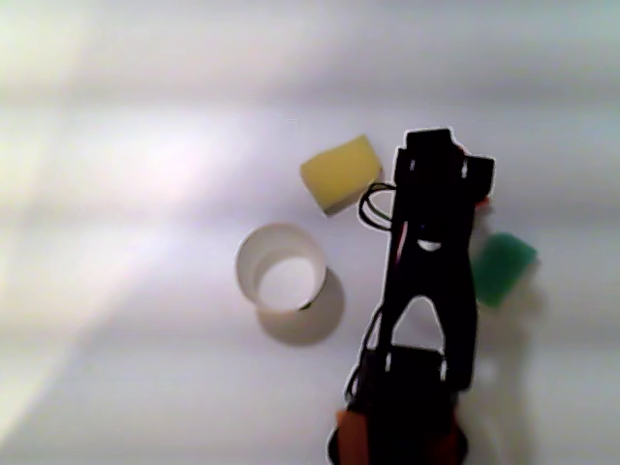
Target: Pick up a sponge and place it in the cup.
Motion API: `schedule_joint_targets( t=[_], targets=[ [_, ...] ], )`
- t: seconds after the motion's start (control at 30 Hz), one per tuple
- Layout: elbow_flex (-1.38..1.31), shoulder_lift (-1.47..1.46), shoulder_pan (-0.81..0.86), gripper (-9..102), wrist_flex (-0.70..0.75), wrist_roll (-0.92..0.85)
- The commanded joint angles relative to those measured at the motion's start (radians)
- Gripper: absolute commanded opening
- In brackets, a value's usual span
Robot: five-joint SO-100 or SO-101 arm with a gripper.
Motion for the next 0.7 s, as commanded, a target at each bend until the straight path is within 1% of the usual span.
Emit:
schedule_joint_targets(
  t=[0.0,0.1,0.27,0.37,0.57,0.67],
  targets=[
    [-0.121,-0.061,0.025,0,0.018,-0.015],
    [-0.192,-0.13,0.037,0,0.026,0.025],
    [-0.25,-0.207,0.048,0,0.072,0.202],
    [-0.255,-0.212,0.06,0,0.063,0.267],
    [-0.27,-0.232,0.078,0,0.058,0.239],
    [-0.298,-0.249,0.091,0,0.051,0.069]
  ],
)
